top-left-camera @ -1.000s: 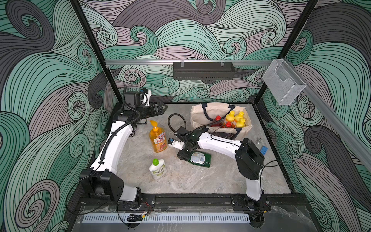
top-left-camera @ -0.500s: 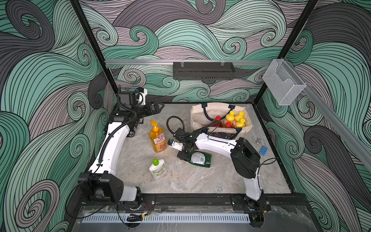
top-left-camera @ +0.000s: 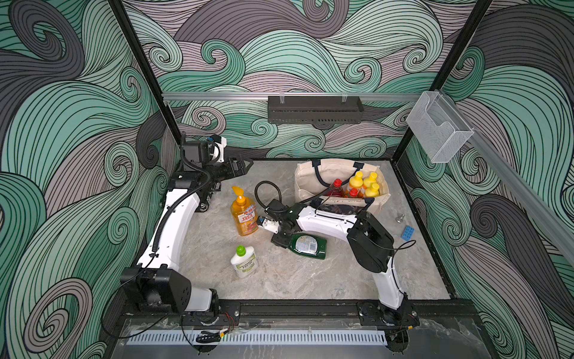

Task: Pack dish soap into the shopping bag
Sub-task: Adjust the bottle of dish soap at the center of the board.

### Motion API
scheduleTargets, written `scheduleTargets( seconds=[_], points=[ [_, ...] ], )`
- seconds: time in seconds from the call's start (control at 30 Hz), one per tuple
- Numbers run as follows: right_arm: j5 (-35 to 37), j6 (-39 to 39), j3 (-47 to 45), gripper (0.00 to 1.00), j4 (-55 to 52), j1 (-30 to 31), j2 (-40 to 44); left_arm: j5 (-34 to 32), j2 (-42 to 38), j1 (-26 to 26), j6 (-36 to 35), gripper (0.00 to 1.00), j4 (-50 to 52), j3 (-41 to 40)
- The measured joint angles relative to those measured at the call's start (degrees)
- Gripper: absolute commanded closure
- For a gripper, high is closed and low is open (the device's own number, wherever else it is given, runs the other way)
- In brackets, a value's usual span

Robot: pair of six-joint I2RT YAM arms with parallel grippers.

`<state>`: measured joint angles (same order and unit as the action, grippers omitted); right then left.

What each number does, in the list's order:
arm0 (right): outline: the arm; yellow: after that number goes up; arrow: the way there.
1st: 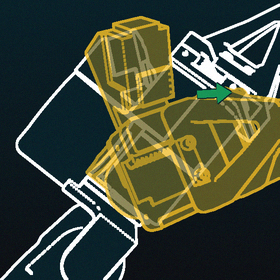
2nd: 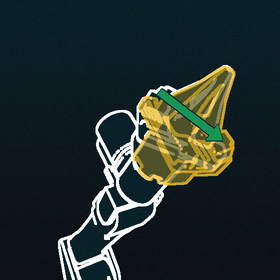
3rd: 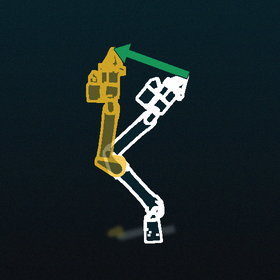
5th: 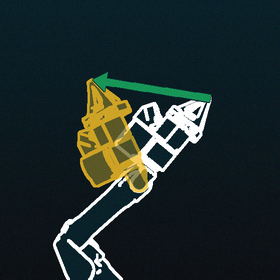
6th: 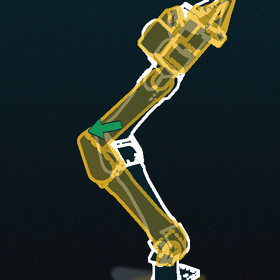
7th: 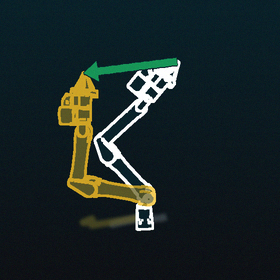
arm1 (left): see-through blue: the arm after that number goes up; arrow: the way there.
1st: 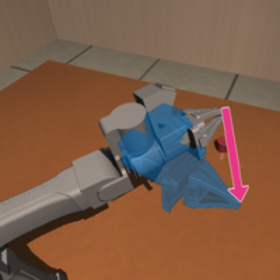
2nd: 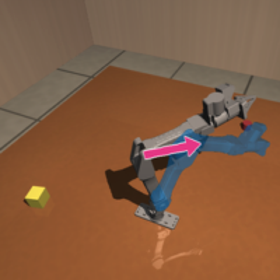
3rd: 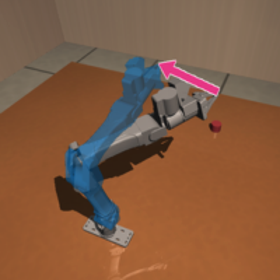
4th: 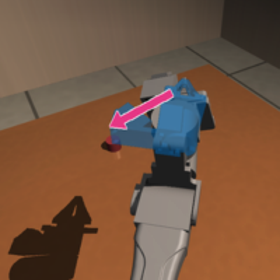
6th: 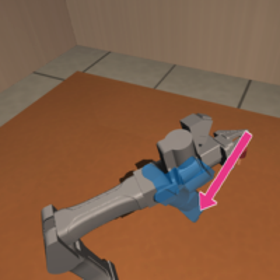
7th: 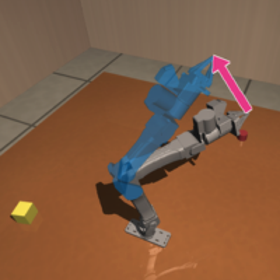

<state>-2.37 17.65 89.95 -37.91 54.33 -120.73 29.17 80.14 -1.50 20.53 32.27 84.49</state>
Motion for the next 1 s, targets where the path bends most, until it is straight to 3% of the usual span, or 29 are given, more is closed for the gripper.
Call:
scheduleTargets(
  seconds=[0.23, 0.43, 0.63, 1.0],
  points=[
    [0.02, 0.46, 0.04, 0.55, -0.02, 0.0, -1.05, 0.02, 0.0, 0.37, 0.02, 0.01, 0.0, 0.0],
    [0.26, 0.57, 0.33, 0.82, 0.09, 0.0, -1.16, 0.02, 0.0, 0.63, 0.02, 0.01, -0.02, 0.0],
    [0.5, 0.74, 0.35, 0.99, -0.02, 0.04, -1.07, 0.02, 0.0, 0.63, 0.02, 0.01, -0.04, 0.0],
    [0.48, -0.9, 0.17, 1.0, -1.16, -0.17, 4.2, 0.98, 0.0, 0.63, 0.04, 0.01, -0.15, 0.0]
  ],
)
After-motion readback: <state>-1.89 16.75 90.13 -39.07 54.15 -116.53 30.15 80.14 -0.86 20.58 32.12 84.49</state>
